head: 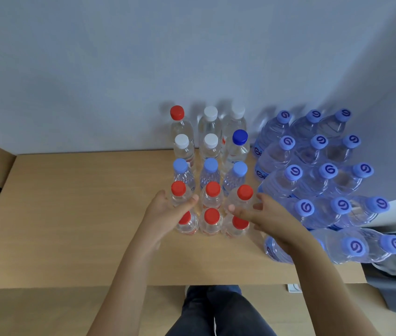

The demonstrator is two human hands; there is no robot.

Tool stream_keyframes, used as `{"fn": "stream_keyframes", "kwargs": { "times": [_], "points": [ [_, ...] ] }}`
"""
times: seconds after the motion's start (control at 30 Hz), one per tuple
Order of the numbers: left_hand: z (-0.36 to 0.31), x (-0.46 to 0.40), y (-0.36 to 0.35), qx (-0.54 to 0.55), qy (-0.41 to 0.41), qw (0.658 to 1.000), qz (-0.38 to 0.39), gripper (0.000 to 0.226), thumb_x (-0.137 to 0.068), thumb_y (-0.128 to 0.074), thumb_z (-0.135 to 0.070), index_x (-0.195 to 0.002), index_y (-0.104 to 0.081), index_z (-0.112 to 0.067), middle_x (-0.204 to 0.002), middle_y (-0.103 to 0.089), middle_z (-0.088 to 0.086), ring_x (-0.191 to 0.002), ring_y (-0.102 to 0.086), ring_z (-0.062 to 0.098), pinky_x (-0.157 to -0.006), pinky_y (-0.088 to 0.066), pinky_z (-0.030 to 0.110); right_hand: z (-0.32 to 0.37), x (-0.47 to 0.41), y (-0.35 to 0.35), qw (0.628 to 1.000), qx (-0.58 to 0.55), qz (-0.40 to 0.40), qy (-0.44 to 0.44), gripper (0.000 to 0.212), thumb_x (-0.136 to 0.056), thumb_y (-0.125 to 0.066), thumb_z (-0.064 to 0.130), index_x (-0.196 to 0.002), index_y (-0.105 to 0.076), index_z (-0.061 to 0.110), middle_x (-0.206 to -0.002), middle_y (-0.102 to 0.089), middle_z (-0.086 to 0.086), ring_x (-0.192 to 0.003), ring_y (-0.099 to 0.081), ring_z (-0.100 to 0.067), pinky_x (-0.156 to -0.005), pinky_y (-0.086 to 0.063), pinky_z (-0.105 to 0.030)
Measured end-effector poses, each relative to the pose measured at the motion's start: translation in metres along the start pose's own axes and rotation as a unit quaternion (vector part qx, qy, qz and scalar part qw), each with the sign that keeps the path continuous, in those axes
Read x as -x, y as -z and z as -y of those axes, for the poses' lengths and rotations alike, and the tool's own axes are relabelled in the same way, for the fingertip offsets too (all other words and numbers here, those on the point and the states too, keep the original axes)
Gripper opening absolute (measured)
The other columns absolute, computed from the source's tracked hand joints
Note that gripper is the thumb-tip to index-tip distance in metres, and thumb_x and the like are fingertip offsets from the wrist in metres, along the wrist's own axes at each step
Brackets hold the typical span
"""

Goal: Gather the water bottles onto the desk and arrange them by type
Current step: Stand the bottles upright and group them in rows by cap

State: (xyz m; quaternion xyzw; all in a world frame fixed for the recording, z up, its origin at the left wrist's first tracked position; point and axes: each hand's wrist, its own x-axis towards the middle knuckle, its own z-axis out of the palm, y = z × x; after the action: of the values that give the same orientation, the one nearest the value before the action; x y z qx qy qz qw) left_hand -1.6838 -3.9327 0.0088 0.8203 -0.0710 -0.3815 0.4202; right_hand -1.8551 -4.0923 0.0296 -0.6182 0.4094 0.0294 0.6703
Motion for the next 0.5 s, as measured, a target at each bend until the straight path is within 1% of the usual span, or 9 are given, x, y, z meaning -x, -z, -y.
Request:
{"fn": "stream_keyframes", "kwargs": {
  "times": [0.03, 0.07, 0.13, 0.2, 0.23, 0.3, 0.37, 0.43, 0.5],
  "points": [
    [-0.005, -0.003, 0.001, -0.007, 0.006, 1.000, -0.004, 0.039, -0.075, -0.080, -0.052, -0.094, -0.051, -0.033, -0.110, -0.061, -0.011, -0.104, -0.061, 0.014, -0.084, -0.048, 0.031, 0.000, -0.005, 0.001, 1.000, 0.005, -0.012, -0.002, 0.025, -0.074, -0.081, 0.040, -0.094, -0.069, 0.031, -0.084, -0.072, 0.017, -0.081, -0.066, 0.004, -0.058, -0.048, -0.012],
    [-0.008, -0.007, 0.001, -0.011, 0.007, 1.000, -0.002, 0.042, -0.075, -0.079, -0.050, -0.103, -0.059, -0.027, -0.112, -0.065, -0.006, -0.107, -0.063, 0.018, -0.088, -0.050, 0.034, 0.000, -0.010, 0.001, 0.999, 0.016, -0.026, -0.012, 0.037, -0.074, -0.081, 0.044, -0.103, -0.063, 0.028, -0.093, -0.069, 0.012, -0.086, -0.065, -0.002, -0.062, -0.047, -0.017],
    [-0.015, -0.012, 0.000, -0.007, 0.001, 1.000, 0.004, 0.040, -0.077, -0.079, -0.043, -0.105, -0.066, -0.017, -0.101, -0.072, -0.002, -0.098, -0.068, 0.016, -0.085, -0.052, 0.033, -0.002, -0.022, 0.002, 0.998, 0.045, -0.037, -0.033, 0.054, -0.075, -0.081, 0.044, -0.115, -0.057, 0.017, -0.105, -0.066, 0.000, -0.093, -0.062, -0.007, -0.067, -0.046, -0.024],
    [-0.017, -0.016, -0.002, -0.011, -0.010, 1.000, 0.016, 0.034, -0.081, -0.077, -0.036, -0.098, -0.069, -0.008, -0.087, -0.073, 0.001, -0.081, -0.068, 0.012, -0.076, -0.052, 0.029, -0.007, -0.033, 0.002, 0.997, 0.061, -0.033, -0.039, 0.051, -0.077, -0.081, 0.036, -0.115, -0.061, 0.009, -0.104, -0.069, -0.011, -0.091, -0.065, -0.012, -0.072, -0.051, -0.027],
    [-0.019, -0.018, -0.003, -0.014, -0.010, 1.000, 0.020, 0.031, -0.082, -0.075, -0.033, -0.092, -0.068, -0.005, -0.079, -0.070, -0.001, -0.073, -0.066, 0.011, -0.070, -0.050, 0.027, -0.009, -0.036, 0.002, 0.997, 0.064, -0.035, -0.040, 0.046, -0.077, -0.080, 0.031, -0.114, -0.063, 0.008, -0.101, -0.071, -0.011, -0.089, -0.066, -0.014, -0.075, -0.053, -0.029],
    [-0.020, -0.023, -0.006, -0.024, -0.003, 0.999, 0.021, 0.021, -0.082, -0.073, -0.029, -0.078, -0.063, -0.011, -0.066, -0.060, -0.005, -0.061, -0.058, 0.010, -0.061, -0.045, 0.024, -0.011, -0.043, 0.002, 0.996, 0.069, -0.045, -0.042, 0.038, -0.077, -0.079, 0.024, -0.109, -0.063, 0.009, -0.092, -0.068, -0.003, -0.080, -0.064, -0.014, -0.071, -0.052, -0.029],
    [-0.019, -0.027, -0.008, -0.027, 0.004, 0.999, 0.019, 0.019, -0.082, -0.069, -0.024, -0.071, -0.056, -0.016, -0.059, -0.052, -0.008, -0.056, -0.052, 0.009, -0.056, -0.041, 0.023, -0.014, -0.049, 0.002, 0.995, 0.067, -0.049, -0.046, 0.035, -0.078, -0.078, 0.022, -0.107, -0.062, 0.009, -0.091, -0.067, -0.003, -0.078, -0.062, -0.014, -0.067, -0.050, -0.028],
    [-0.018, -0.030, -0.010, -0.027, 0.004, 1.000, 0.011, 0.015, -0.082, -0.067, -0.019, -0.072, -0.056, -0.015, -0.060, -0.051, -0.006, -0.056, -0.050, 0.011, -0.056, -0.040, 0.023, -0.019, -0.054, 0.002, 0.996, 0.069, -0.039, -0.049, 0.036, -0.079, -0.076, 0.022, -0.108, -0.062, 0.008, -0.099, -0.069, -0.008, -0.084, -0.064, -0.016, -0.069, -0.050, -0.028],
    [-0.016, -0.032, -0.010, -0.034, 0.001, 0.999, 0.006, 0.011, -0.081, -0.065, -0.017, -0.074, -0.058, -0.014, -0.063, -0.051, -0.004, -0.057, -0.050, 0.011, -0.056, -0.040, 0.023, -0.021, -0.057, 0.002, 0.996, 0.065, -0.035, -0.047, 0.037, -0.078, -0.076, 0.021, -0.108, -0.062, 0.003, -0.098, -0.069, -0.010, -0.084, -0.064, -0.017, -0.071, -0.050, -0.030]
  ]
}}
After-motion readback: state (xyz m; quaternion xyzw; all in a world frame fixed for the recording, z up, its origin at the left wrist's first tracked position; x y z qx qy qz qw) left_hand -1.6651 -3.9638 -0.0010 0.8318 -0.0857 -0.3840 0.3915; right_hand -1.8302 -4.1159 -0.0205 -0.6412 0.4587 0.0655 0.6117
